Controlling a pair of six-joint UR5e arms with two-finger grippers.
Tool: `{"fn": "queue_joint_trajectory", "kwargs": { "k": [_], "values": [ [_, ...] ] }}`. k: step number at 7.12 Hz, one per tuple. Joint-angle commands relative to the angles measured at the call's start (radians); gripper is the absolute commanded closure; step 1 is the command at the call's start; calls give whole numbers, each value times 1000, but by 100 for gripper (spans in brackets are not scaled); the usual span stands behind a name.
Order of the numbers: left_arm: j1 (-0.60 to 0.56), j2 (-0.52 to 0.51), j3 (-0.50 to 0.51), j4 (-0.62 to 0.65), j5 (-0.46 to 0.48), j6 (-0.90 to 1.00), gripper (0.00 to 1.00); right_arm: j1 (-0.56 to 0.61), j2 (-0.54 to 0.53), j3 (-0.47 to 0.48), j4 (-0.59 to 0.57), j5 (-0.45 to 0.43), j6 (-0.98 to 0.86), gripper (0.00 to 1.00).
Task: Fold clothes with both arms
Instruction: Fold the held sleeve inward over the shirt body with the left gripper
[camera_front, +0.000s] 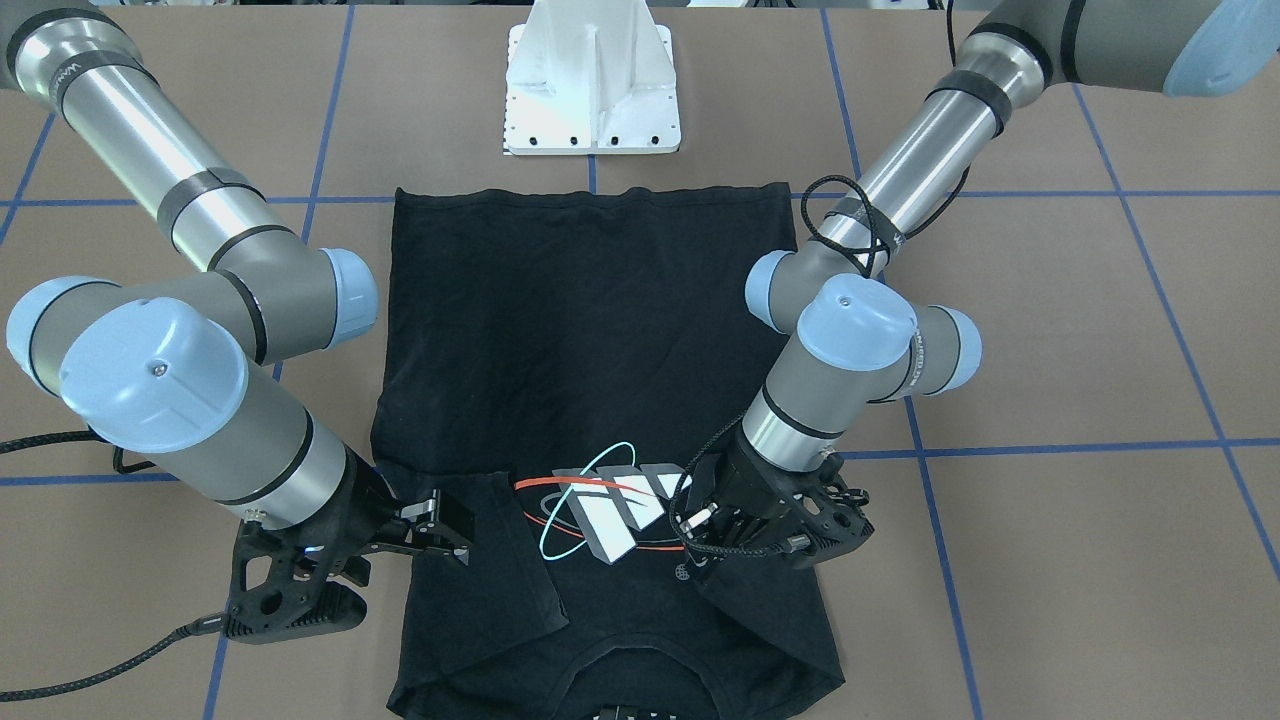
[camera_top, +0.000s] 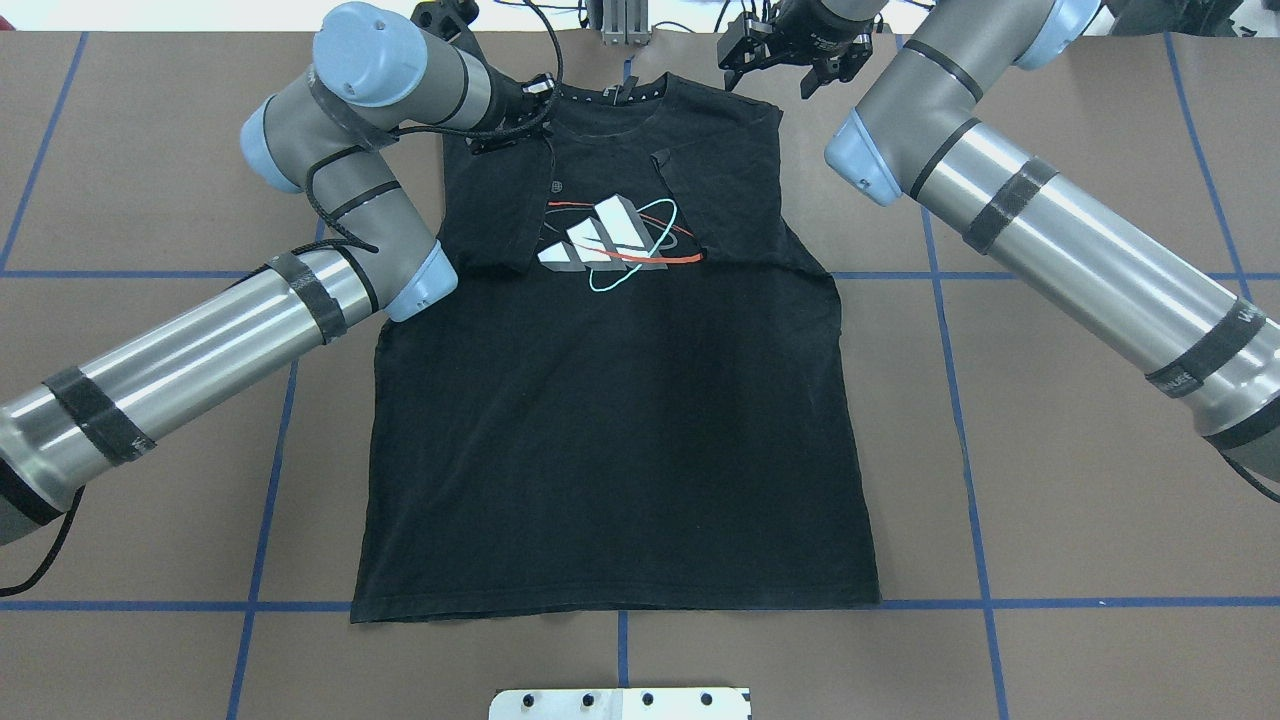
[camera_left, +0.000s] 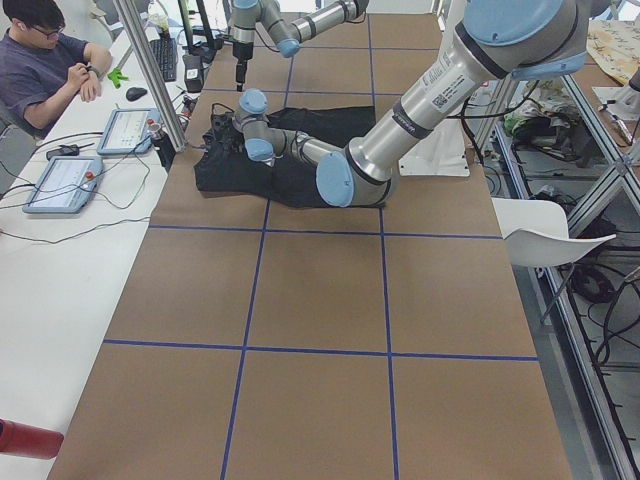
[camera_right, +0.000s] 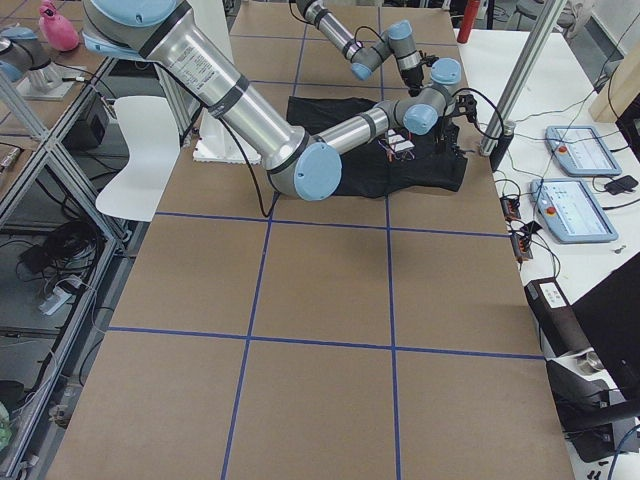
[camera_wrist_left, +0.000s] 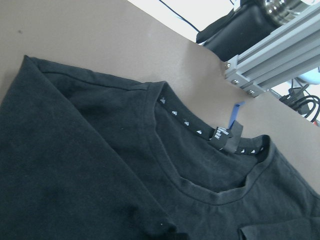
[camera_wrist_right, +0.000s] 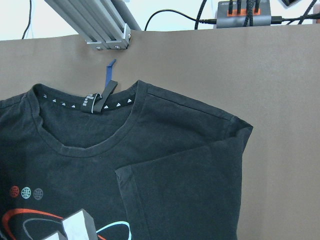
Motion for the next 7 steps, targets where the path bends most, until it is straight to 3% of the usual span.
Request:
{"fn": "queue_joint_trajectory", "kwargs": {
  "k": [1,2,3,4,7],
  "values": [
    [3,-6,42,-62,30,-12,100,0,-6,0,0,-1,1,0],
    [8,-6,42,-64,32,-12,100,0,-8,0,0,-2,-1,0],
    [8,-7,41,-65,30,-11,24,-1,-8,-2,0,-2,-1,0],
    [16,-7,35,-73,30,-11,1,-1,-8,-2,0,-2,-1,0],
    [14,17,-22,-111,16,-1,1,-1,-11,-2,0,15,7,0]
  ]
}}
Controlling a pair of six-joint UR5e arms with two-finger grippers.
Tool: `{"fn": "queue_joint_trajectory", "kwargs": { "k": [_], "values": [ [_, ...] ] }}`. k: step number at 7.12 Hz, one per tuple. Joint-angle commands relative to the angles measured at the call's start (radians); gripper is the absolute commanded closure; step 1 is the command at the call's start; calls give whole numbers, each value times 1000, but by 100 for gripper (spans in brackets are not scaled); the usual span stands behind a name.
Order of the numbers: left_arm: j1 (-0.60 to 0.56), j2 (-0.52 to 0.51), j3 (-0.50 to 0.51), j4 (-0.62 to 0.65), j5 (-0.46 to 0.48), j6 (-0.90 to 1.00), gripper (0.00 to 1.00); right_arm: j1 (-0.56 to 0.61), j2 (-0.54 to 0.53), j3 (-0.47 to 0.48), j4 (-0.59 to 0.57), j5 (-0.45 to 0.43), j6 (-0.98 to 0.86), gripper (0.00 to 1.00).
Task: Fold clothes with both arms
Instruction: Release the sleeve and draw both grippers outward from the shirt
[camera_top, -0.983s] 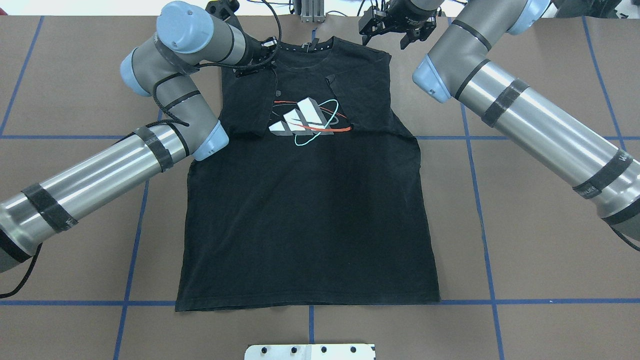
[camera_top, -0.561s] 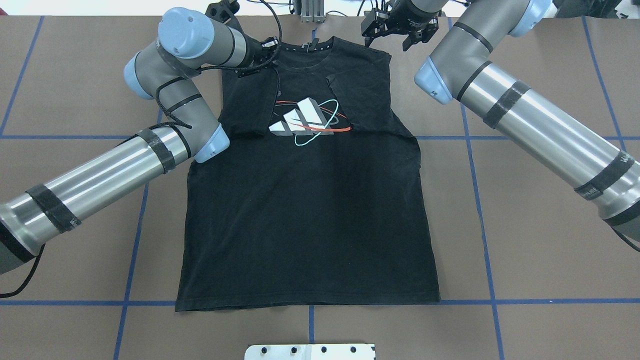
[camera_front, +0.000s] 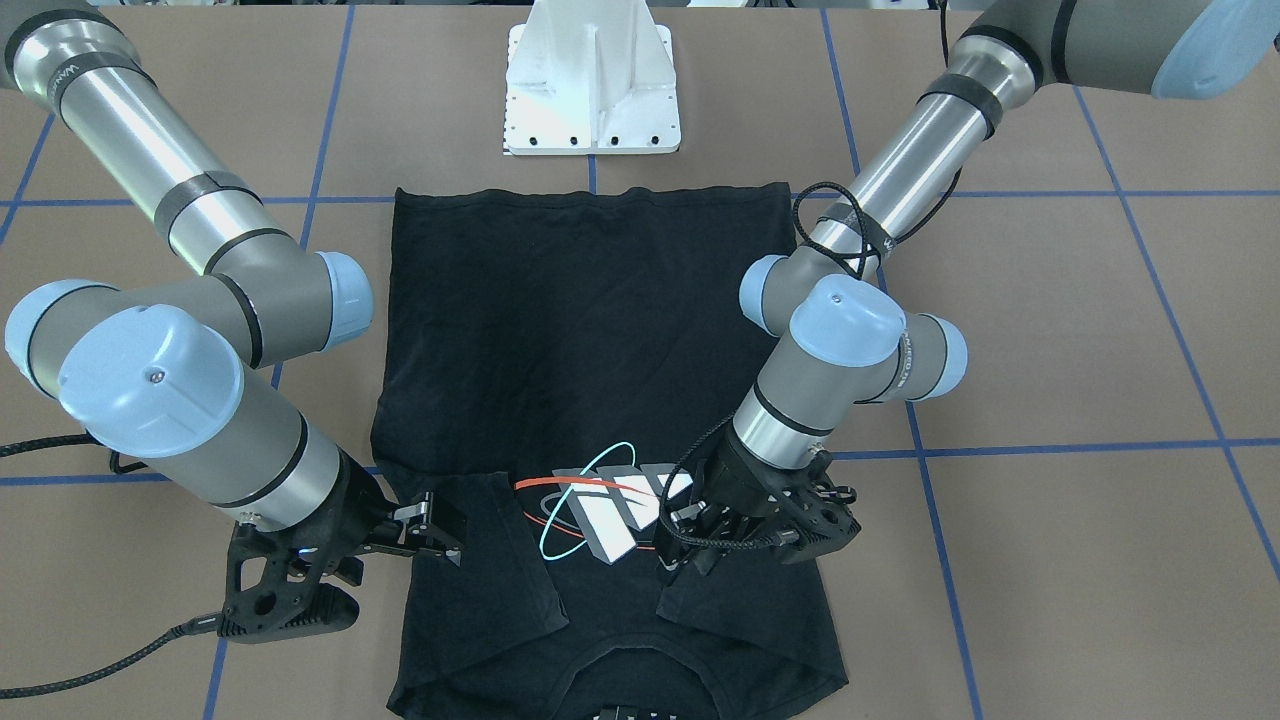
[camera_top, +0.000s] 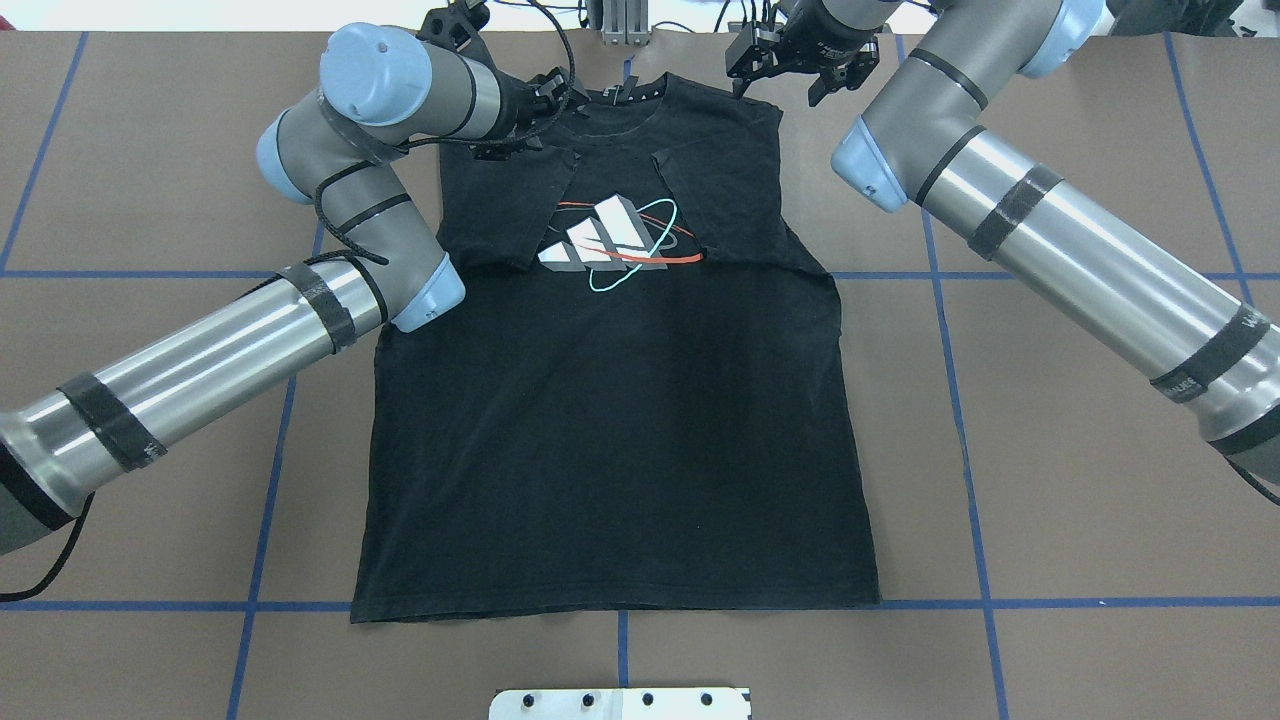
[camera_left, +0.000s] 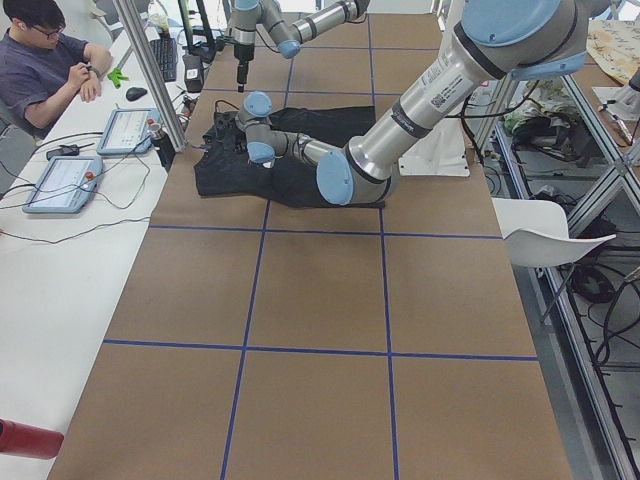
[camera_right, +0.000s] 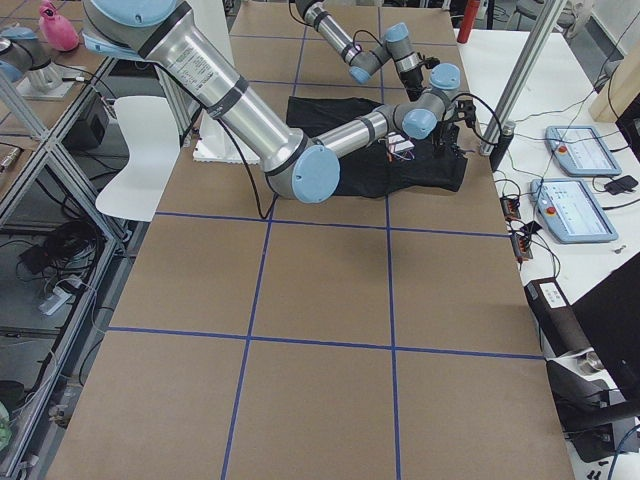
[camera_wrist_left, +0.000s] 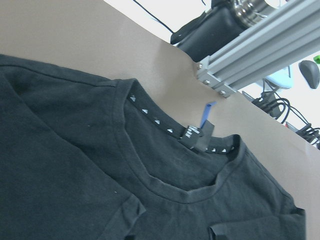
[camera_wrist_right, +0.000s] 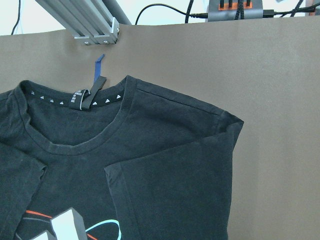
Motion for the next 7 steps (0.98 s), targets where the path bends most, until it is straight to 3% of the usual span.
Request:
{"fn": "queue_joint_trajectory", "kwargs": {
  "k": [1,2,5,6,7],
  "values": [
    [-3,52,-97,6,-64,8,1,5,-2,3,-2,63,9,0],
    [-6,104,-173,41,-111,8,1,6,-24,30,-5,91,10,0],
    [-28,320,-501,212,-222,12,1,5,-254,265,-14,159,48,0],
    [-32,389,-631,300,-231,30,1,6,-323,322,-11,224,75,0],
    [-31,504,-748,317,-233,67,1,6,-390,372,-8,227,98,0]
  ]
}}
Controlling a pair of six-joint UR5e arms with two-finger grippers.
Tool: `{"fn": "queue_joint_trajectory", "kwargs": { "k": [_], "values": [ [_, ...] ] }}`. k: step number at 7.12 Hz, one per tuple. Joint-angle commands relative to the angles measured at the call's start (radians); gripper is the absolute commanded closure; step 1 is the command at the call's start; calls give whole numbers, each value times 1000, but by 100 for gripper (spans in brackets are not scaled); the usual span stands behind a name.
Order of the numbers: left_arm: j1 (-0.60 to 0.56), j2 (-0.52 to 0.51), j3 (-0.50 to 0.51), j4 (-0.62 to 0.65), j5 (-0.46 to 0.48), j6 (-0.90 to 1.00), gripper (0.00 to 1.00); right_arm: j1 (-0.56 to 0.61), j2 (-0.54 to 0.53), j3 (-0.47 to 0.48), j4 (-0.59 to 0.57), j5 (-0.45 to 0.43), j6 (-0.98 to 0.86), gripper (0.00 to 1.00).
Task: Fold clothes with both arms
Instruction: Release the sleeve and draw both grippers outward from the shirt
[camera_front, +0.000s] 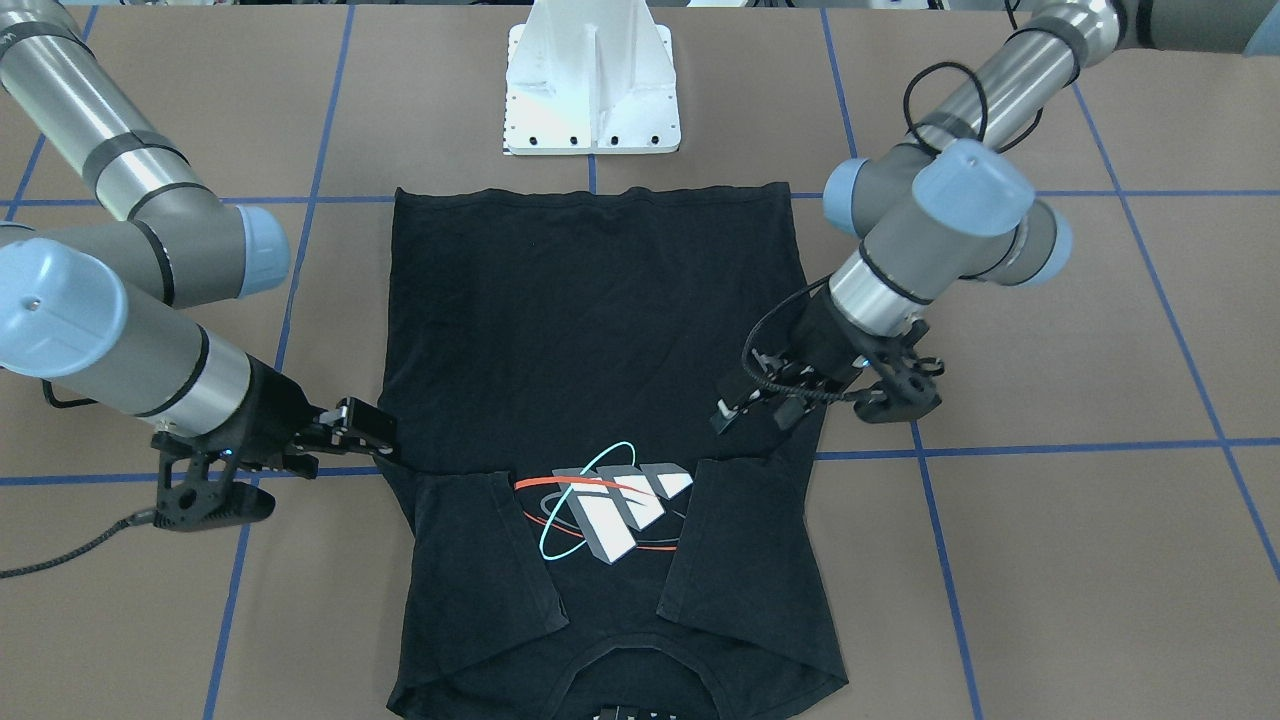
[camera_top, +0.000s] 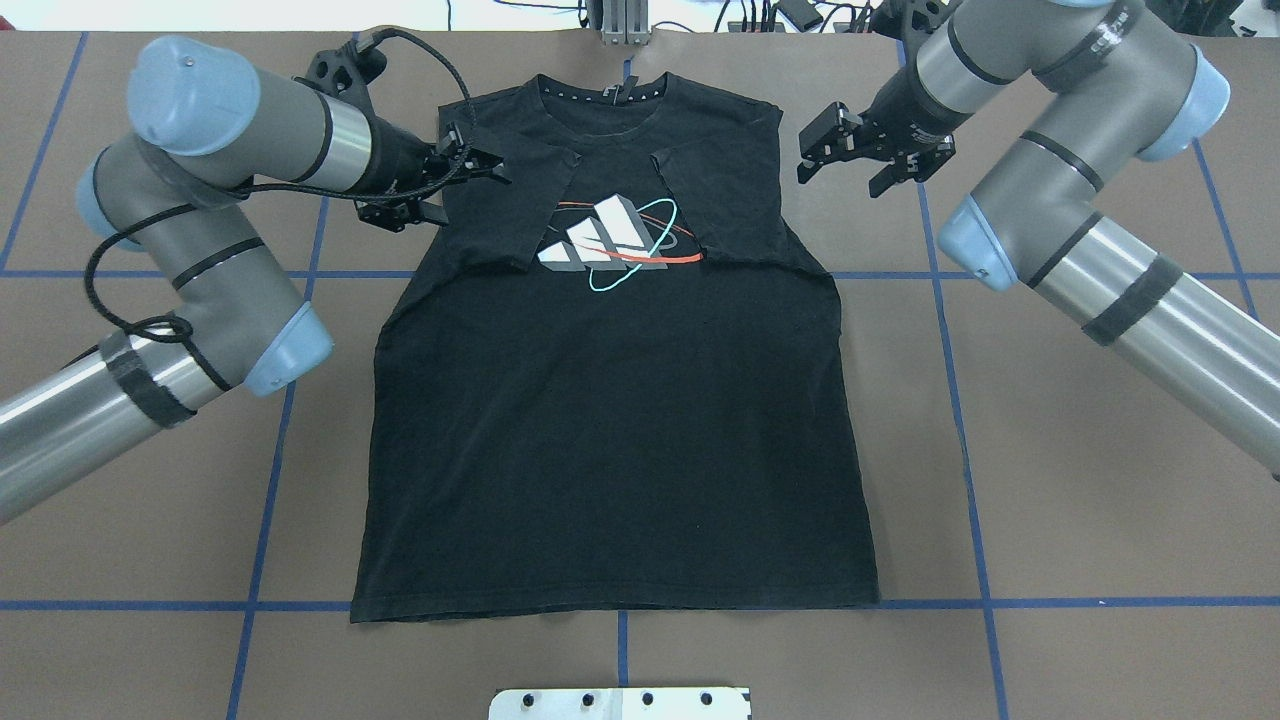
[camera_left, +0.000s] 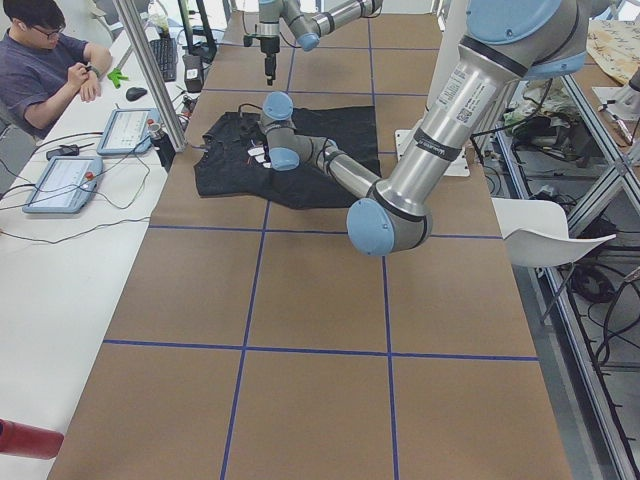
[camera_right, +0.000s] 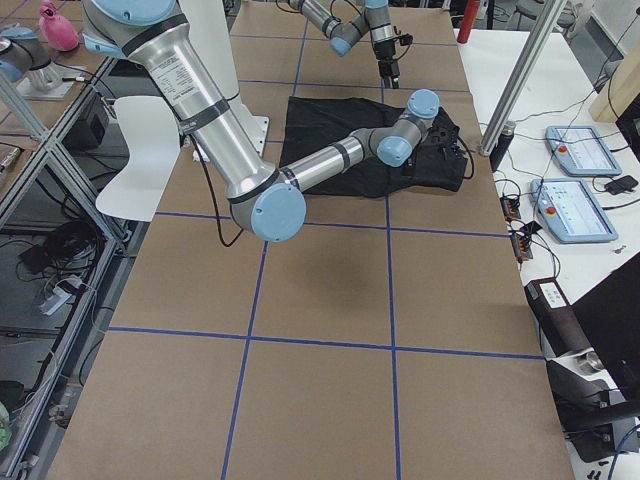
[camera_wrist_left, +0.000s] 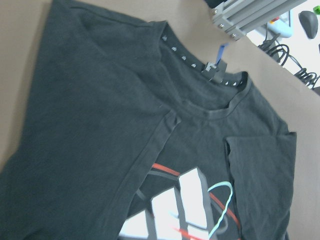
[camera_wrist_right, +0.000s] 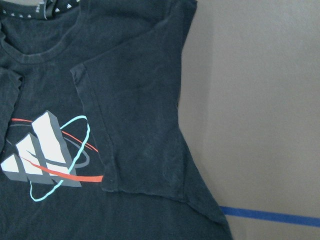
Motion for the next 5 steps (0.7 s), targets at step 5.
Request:
{"fn": "queue_joint_trajectory", "kwargs": {
  "k": [5],
  "values": [
    [-5,277,-289,46,-11,106,1,-214,-309,351,14,-2,263,0]
  ]
}}
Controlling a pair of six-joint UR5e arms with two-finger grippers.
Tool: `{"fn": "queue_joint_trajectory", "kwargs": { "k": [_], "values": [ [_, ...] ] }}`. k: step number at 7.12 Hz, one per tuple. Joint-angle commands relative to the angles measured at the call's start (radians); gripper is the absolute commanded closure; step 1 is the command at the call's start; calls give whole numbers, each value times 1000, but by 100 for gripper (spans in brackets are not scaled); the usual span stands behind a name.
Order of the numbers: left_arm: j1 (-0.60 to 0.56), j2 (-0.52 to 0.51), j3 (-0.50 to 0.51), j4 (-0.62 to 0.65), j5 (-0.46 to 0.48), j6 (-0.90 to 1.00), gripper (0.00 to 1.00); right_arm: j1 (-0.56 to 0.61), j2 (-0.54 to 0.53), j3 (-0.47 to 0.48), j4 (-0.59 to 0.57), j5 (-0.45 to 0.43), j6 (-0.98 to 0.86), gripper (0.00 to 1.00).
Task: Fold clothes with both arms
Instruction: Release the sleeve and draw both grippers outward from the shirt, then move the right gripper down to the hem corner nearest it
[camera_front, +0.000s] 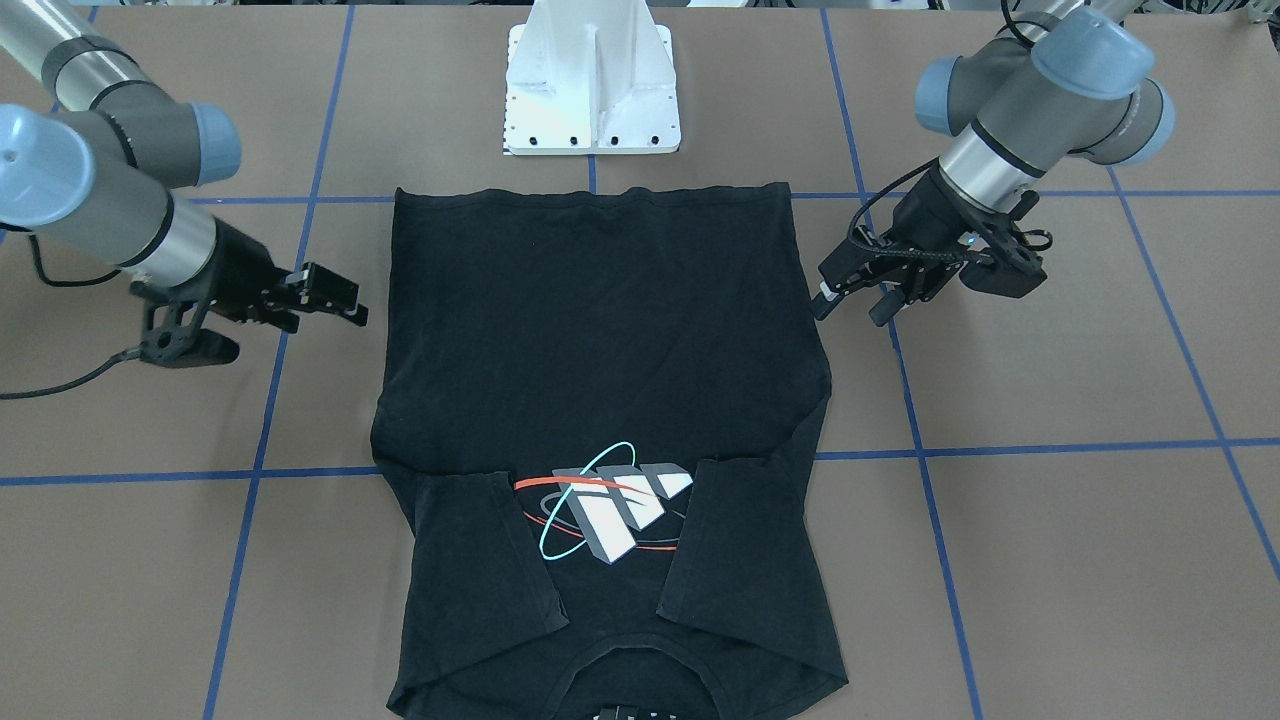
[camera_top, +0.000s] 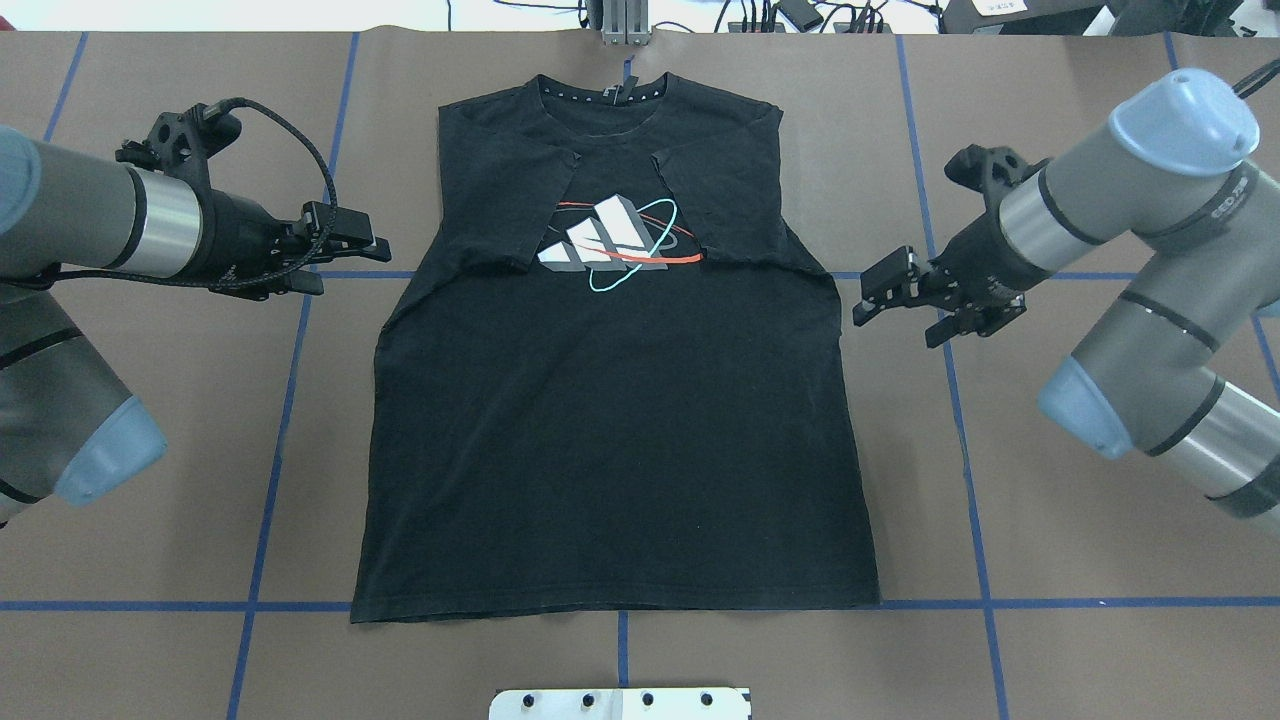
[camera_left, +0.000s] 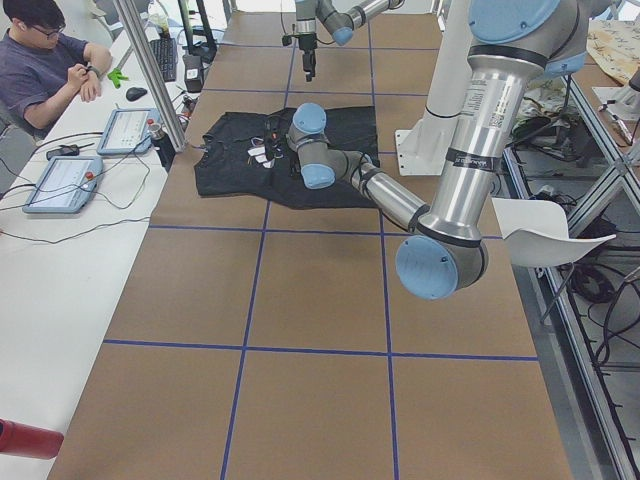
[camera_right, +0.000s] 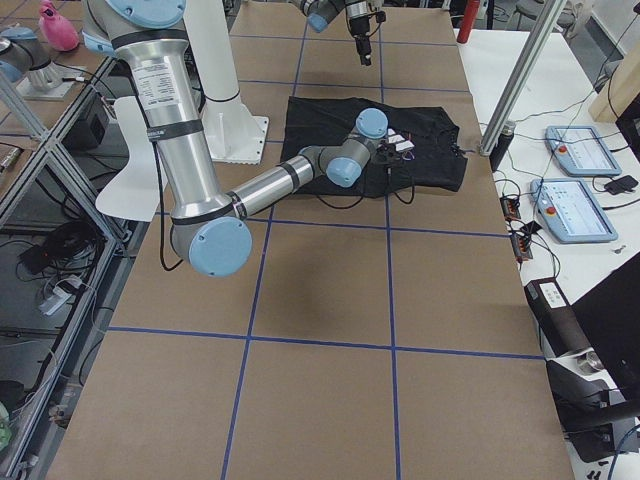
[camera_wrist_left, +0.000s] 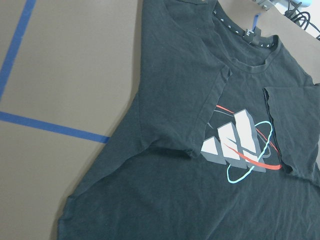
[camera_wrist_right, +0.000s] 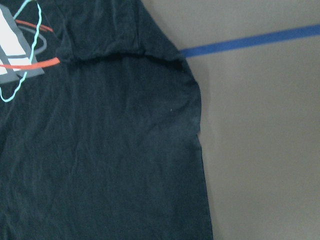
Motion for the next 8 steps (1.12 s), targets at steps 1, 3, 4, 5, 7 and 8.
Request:
{"fn": "queue_joint_trajectory", "kwargs": {
  "k": [1,3,4,5,7,8],
  "values": [
    [0,3,-2,-1,7,6,1,-153,-36,24,1,-35,44,0],
    [1,6,-4,-3,10,8,1,-229,-86,74,0,-40,53,0],
    [1,6,-4,-3,10,8,1,-247,-145,121,0,-40,54,0],
    [1,6,-4,-5,10,8,1,-272,-176,131,0,-42,56,0],
    [1,6,-5,-5,10,8,1,-351,-177,123,0,-107,59,0],
    [3,6,-4,-5,12,8,1,-364,-174,128,-2,-111,65,1]
  ]
}}
